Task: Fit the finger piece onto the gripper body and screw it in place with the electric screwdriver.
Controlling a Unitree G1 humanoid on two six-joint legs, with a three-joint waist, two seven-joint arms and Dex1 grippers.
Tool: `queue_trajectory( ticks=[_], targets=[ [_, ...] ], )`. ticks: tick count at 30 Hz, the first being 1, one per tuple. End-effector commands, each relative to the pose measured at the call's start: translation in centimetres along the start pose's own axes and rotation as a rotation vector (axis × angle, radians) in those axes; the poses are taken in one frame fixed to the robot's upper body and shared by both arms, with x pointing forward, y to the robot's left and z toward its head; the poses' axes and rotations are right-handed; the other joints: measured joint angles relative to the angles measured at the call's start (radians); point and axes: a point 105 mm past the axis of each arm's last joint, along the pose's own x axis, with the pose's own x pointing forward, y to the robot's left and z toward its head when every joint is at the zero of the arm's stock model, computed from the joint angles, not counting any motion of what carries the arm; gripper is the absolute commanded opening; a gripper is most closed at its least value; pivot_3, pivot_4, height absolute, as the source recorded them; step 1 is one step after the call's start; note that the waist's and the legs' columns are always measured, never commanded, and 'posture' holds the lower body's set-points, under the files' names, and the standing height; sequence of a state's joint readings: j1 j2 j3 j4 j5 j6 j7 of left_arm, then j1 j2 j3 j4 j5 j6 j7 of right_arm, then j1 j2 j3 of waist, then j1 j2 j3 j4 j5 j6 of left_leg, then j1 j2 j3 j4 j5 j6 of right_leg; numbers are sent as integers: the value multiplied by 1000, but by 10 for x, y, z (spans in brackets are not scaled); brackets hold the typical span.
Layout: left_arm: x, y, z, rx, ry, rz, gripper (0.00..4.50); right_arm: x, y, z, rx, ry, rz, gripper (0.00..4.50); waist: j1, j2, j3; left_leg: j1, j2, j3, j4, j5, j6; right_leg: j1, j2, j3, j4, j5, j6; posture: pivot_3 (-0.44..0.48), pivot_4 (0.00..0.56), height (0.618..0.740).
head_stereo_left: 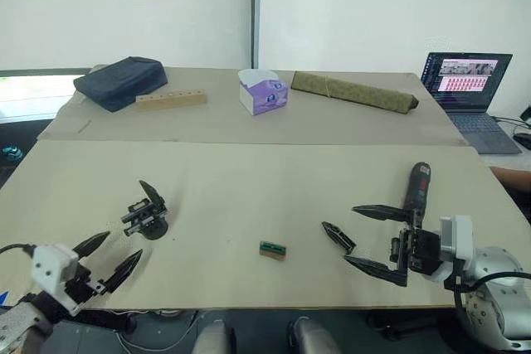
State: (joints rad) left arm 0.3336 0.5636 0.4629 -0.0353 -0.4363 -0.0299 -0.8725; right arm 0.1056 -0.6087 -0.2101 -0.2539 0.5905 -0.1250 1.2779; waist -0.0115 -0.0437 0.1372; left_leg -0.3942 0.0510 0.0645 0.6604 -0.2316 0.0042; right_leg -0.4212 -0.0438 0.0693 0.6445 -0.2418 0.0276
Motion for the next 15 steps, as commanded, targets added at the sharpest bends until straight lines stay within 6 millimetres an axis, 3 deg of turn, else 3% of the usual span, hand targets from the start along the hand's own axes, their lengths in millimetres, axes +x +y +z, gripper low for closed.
queue_trajectory(
  ticks=[1, 8, 12, 15],
  targets=[
    [15, -2, -2, -6, 11, -1, 4446, -3, -1, 3, -46, -1, 1, 4500, -1, 0, 0, 0, 0, 0, 0, 0, 0, 0, 0, 0, 0, 0, 0, 0, 150, 740],
    [49, -17, 1, 2, -9, -52, 4446, -6, 4, -5, -39, 15, -9, 4500, -1, 0, 0, 0, 0, 0, 0, 0, 0, 0, 0, 0, 0, 1, 1, 0, 150, 740],
    [53, -14, -7, -7, 29, -46, 4446, -8, 6, -7, -38, 19, -19, 4500, -1, 0, 0, 0, 0, 0, 0, 0, 0, 0, 0, 0, 0, 1, 1, 0, 150, 740],
    [47, -9, -10, -4, 41, -34, 3282, -10, 7, -8, -39, 23, -27, 4500, -1, 2, -1, 1, 0, 0, 0, 0, 0, 1, 0, 0, 0, 1, 1, 0, 150, 740]
  ],
)
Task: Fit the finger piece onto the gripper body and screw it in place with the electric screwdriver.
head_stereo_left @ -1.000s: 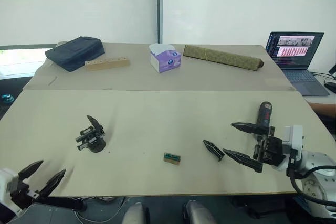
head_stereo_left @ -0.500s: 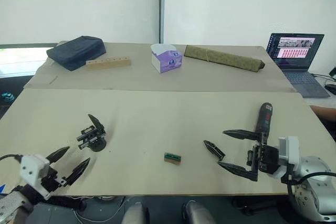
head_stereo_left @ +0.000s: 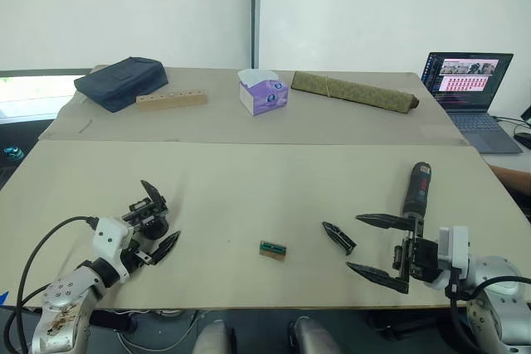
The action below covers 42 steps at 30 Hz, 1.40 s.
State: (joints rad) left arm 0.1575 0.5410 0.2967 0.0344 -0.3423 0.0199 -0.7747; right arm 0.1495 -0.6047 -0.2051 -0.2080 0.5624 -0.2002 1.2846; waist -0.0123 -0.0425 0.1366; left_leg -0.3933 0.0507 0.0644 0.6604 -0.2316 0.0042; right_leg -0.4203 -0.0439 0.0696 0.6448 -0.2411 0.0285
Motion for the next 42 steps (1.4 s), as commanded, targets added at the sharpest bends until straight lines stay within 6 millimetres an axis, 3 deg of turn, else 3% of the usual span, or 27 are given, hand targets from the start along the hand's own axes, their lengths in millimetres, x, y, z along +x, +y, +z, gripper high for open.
queue_trajectory(
  ticks=[1, 2, 7, 12, 18, 22, 31, 38, 42],
  targets=[
    [-8, 4, -7, 5, 26, 8, 2786, -3, 1, 5, -39, -10, -11, 4500, 0, 1, 0, 0, 0, 0, 0, 0, 0, 0, 0, 0, 0, 0, 0, 0, 150, 740],
    [-10, 5, -9, 8, 30, 8, 2348, -4, 1, 4, -39, -7, -12, 4500, 0, 1, 0, 0, 0, 0, 0, 0, 0, 0, 0, 0, 0, 0, 0, 0, 150, 740],
    [-2, -7, 9, 11, -72, -49, 2347, -7, 2, 3, -41, 4, -28, 4500, -4, 3, -1, 1, 0, 0, 0, 0, 0, 0, 0, 1, 0, 0, 0, 0, 150, 740],
    [53, -48, 48, 24, -115, -144, 2347, -15, 3, 2, -25, 26, -32, 4500, 29, 4, 0, -2, -2, -1, 1, 0, 0, 0, -1, 0, -1, 0, 2, 0, 150, 740],
    [105, -88, 65, 67, -147, -241, 2347, -20, 6, 1, -13, 47, -33, 4500, 25, 3, 0, -7, -3, -1, 3, 0, 0, -1, 0, 1, -4, 2, 5, 0, 150, 740],
    [123, -106, 67, 81, -147, -297, 2347, -20, 7, 1, -19, 53, -43, 4500, 6, 3, 1, -6, -3, -2, 3, 0, 0, -1, 1, 2, -3, 3, 5, 0, 150, 740],
    [137, -134, 67, 117, -153, -420, 2347, -21, 9, 1, -29, 67, -76, 4500, 9, 4, 1, -6, -4, -3, 3, 0, 0, 0, 1, 2, -3, 3, 5, 0, 150, 740],
    [138, -134, 58, 43, -104, -437, 2347, -18, 9, 3, -31, 66, -85, 4500, 20, 4, 1, -6, -4, -3, 3, 0, 0, 0, 1, 2, -3, 3, 5, 0, 150, 740],
    [132, -126, 55, 43, -89, -439, 4249, -16, 7, 4, -35, 62, -82, 4500, 20, 5, 1, -6, -4, -3, 3, 0, 0, 0, 1, 2, -3, 3, 5, 0, 150, 740]
  ],
)
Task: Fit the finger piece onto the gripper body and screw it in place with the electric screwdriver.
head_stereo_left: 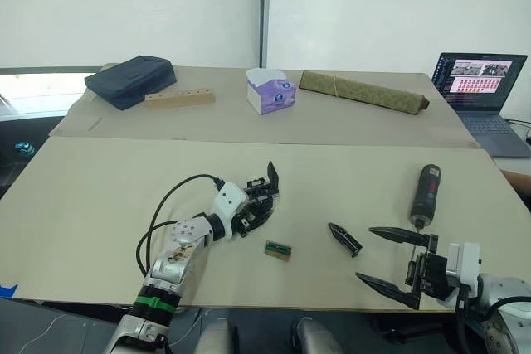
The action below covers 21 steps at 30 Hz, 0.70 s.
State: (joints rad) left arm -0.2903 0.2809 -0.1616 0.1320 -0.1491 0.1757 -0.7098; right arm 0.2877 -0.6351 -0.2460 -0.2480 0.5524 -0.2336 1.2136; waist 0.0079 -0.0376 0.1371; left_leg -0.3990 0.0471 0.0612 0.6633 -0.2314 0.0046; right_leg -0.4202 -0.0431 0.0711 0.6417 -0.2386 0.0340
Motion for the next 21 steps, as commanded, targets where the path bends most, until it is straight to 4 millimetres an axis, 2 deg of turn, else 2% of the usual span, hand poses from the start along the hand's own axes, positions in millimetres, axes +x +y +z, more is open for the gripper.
queue_trajectory(
  ticks=[1, 3, 7, 12, 17, 21],
  targets=[
    [-10, 2, 6, 16, -15, -33, 4473, 3, -4, 10, -55, -22, -1, 4500, -2, 0, 0, 0, 0, 0, 0, 0, 0, 0, 0, 0, 0, 0, 0, 0, 150, 740],
    [-18, 3, 4, 19, -3, -68, 4473, 4, -5, 11, -58, -22, 1, 4500, -7, 0, 0, 0, 0, 0, 0, 0, 0, 0, 0, 0, 0, 0, 0, 0, 150, 740],
    [-36, 19, -1, 68, 47, -115, 4473, 5, -7, 12, -61, -22, 2, 4500, -13, 1, 0, 1, 1, 0, 0, 0, 0, 0, 1, 0, 1, 0, 0, 0, 150, 740],
    [-44, 28, -2, 89, 67, -251, 4473, 6, -9, 13, -64, -20, 4, 4500, -10, 1, 0, 1, 0, 0, 0, 0, 0, 0, 1, 0, 1, 0, 0, 0, 150, 740],
    [-31, 29, 5, 61, 8, -389, 4473, 9, -8, 16, -64, -21, 8, 4500, -1, 1, 0, -1, 0, 0, 0, 0, 0, 0, 0, 0, 0, 0, 0, 0, 150, 740],
    [-15, 32, 0, 73, 29, -405, 4473, 10, -6, 19, -60, -20, 9, 4500, 1, 1, 0, -1, 0, 0, 1, 0, 0, 0, 1, -1, 0, 0, 0, 0, 150, 740]
  ],
)
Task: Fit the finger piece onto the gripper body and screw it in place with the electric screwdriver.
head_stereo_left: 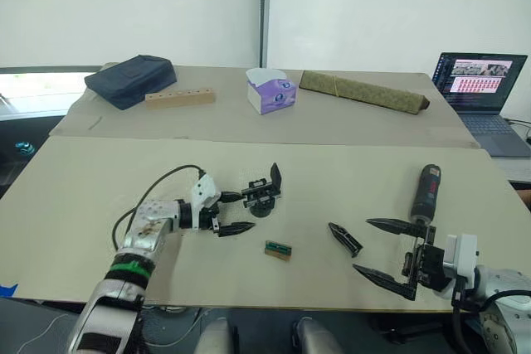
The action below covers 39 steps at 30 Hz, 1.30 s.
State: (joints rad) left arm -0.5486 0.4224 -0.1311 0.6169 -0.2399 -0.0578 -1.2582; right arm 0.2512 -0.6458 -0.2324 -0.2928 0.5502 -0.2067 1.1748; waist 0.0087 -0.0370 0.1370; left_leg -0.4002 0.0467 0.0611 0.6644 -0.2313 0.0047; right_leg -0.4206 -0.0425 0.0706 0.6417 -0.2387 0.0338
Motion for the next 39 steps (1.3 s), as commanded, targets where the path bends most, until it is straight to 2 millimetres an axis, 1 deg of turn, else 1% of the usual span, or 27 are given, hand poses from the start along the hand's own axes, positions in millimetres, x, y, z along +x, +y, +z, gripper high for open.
queue_trajectory(
  ticks=[1, 4, 8, 10, 13, 14, 15, 18, 20, 24, 27, 29, 31, 32, 36, 39],
  targets=[
    [7, 6, 4, 46, 0, -25, 4473, 0, -2, 8, -25, 2, -3, 4500, 0, 0, 0, 0, 0, 0, 0, 0, 0, 0, 0, 0, 0, 0, 0, 0, 150, 740],
    [14, 9, 5, 57, -10, -37, 4473, -1, 0, 9, -25, 7, -16, 4500, 0, 0, 0, 0, 0, 0, 0, 0, 0, 0, 0, 0, 0, 0, 0, 0, 150, 740],
    [23, 5, 3, 77, -15, -79, 4473, -3, 1, 9, -29, 18, -32, 4500, 0, 0, 0, 0, 0, 0, 0, 0, 0, 1, 0, 0, 0, 0, 0, 0, 150, 740],
    [29, 3, 6, 86, -24, -96, 4473, -4, 0, 9, -34, 24, -44, 4500, 3, 0, 0, 0, -1, 0, 1, 0, 0, 1, 0, 0, 0, 0, 1, 0, 150, 740],
    [32, 3, 6, 115, -18, -99, 4473, -5, 1, 9, -35, 29, -53, 4500, 5, 0, 0, -1, -1, -1, 2, 0, 0, 1, 0, 0, 0, 0, 1, 0, 150, 740],
    [32, 4, 6, 123, -21, -92, 3969, -6, 1, 9, -34, 30, -55, 4500, 5, 0, 0, -1, -1, -1, 2, 0, 0, 1, 0, 0, 0, 0, 1, 0, 150, 740],
    [32, 5, 6, 121, -28, -83, 3746, -6, 1, 9, -33, 32, -58, 4500, 5, 0, 0, -2, -1, -1, 2, 0, 0, 1, 0, 0, 0, 0, 1, 0, 150, 740],
    [31, 7, 8, 116, -46, -68, 2301, -6, 2, 9, -31, 34, -61, 4500, 3, 0, 0, -2, -1, -2, 3, 0, 0, 1, 0, 0, 0, 0, 1, 0, 150, 740],
    [30, 7, 10, 115, -60, -55, 2275, -6, 3, 8, -30, 37, -61, 4500, 3, 0, 0, -1, -1, -2, 3, 0, 0, 1, 0, 0, 0, 0, 1, 0, 150, 740],
    [26, 6, 16, 110, -63, 22, 2275, -8, 4, 8, -26, 41, -71, 4500, 1, 0, 0, -2, 0, -2, 3, 0, 0, 0, 0, 0, 0, 0, 2, 0, 150, 740],
    [24, 10, 27, 99, -81, 183, 2275, -9, 6, 7, -22, 45, -72, 4500, 1, 0, 0, -3, 0, -2, 3, 0, 0, 0, 0, 0, 0, 0, 2, 0, 150, 740],
    [26, 1, 34, 121, -79, 239, 2275, -11, 6, 7, -20, 49, -77, 4500, -1, 0, 0, -3, 0, -2, 3, 0, 0, -1, 0, 0, 1, 0, 2, 0, 150, 740],
    [28, -4, 38, 107, -82, 320, 2275, -10, 5, 6, -18, 49, -75, 4500, -2, 0, 0, -3, 1, -2, 3, 0, 0, -1, 0, 0, 1, 0, 2, 0, 150, 740],
    [29, -6, 39, 95, -84, 353, 2275, -9, 5, 6, -18, 48, -73, 4500, -2, 0, 0, -3, 1, -2, 3, 0, 0, -1, 0, 0, 1, 0, 2, 0, 150, 740],
    [31, -19, 31, 70, -43, 399, 2275, -10, 3, 7, -19, 46, -72, 4500, -2, 0, 0, -2, 1, -2, 3, 0, 0, -1, 0, 0, 1, 0, 2, 0, 150, 740],
    [33, -23, 27, 44, -43, 436, 2275, -11, 4, 7, -14, 52, -66, 4500, -2, 0, 0, -2, 1, -2, 3, 0, 0, 0, 0, 0, 1, 0, 2, 0, 150, 740]
  ],
)
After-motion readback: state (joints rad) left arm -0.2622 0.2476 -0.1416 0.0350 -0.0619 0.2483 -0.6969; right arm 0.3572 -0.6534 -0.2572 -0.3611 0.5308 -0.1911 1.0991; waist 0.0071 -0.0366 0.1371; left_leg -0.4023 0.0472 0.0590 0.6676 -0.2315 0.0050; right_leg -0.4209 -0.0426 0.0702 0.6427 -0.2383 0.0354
